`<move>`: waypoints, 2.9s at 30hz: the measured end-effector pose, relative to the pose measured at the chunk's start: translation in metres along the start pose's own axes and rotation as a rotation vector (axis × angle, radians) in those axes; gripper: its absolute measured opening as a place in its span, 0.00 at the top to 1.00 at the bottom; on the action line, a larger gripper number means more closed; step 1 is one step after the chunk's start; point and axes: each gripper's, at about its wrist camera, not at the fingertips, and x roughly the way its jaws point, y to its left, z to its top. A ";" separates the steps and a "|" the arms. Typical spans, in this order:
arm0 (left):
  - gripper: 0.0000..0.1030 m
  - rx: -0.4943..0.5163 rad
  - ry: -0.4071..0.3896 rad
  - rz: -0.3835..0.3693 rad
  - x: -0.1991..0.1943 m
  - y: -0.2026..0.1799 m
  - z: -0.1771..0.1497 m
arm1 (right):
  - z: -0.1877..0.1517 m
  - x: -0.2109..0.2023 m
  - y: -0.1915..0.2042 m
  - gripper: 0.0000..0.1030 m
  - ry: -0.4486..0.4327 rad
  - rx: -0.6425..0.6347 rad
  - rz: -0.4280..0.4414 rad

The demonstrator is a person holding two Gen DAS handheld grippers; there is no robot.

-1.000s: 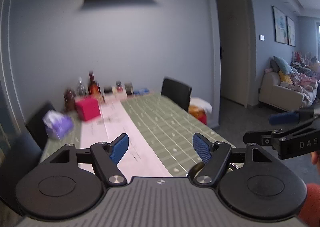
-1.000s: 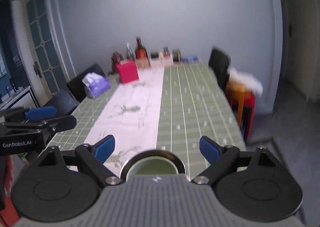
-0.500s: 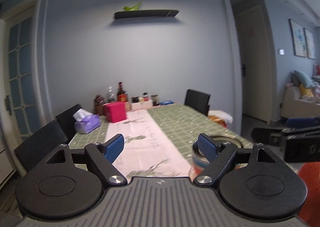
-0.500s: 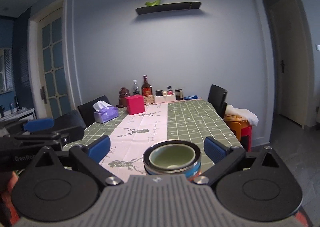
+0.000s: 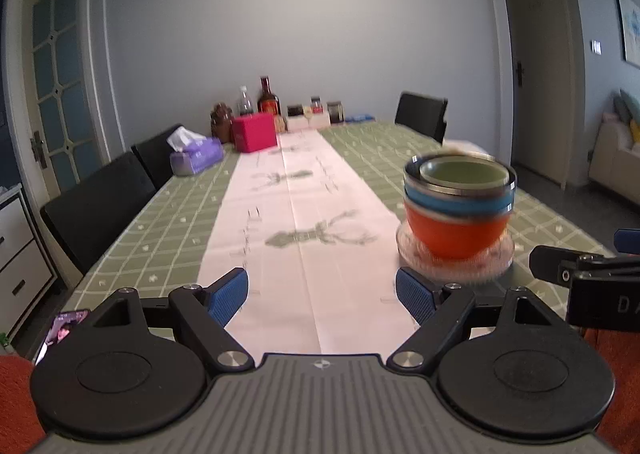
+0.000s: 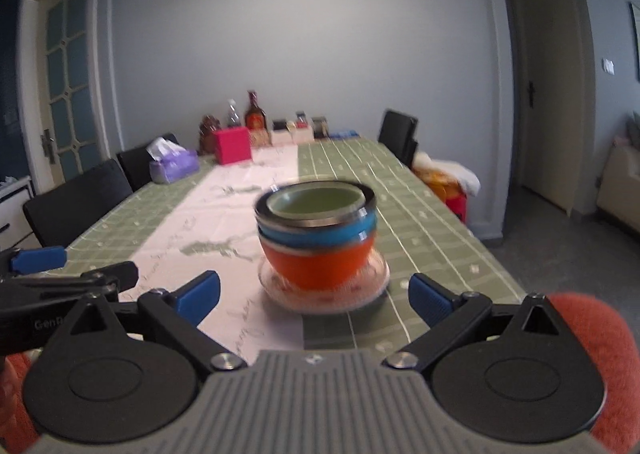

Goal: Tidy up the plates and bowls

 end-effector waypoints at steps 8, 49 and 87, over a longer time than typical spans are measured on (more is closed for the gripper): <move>0.05 -0.019 0.043 -0.015 -0.001 -0.004 -0.005 | -0.004 0.002 -0.003 0.04 0.049 0.026 0.000; 0.05 -0.050 0.048 0.013 -0.004 0.002 -0.002 | 0.000 -0.008 0.005 0.04 0.028 -0.023 0.028; 0.05 -0.043 0.027 0.017 -0.010 0.002 0.004 | 0.004 -0.017 0.005 0.04 0.008 -0.038 0.040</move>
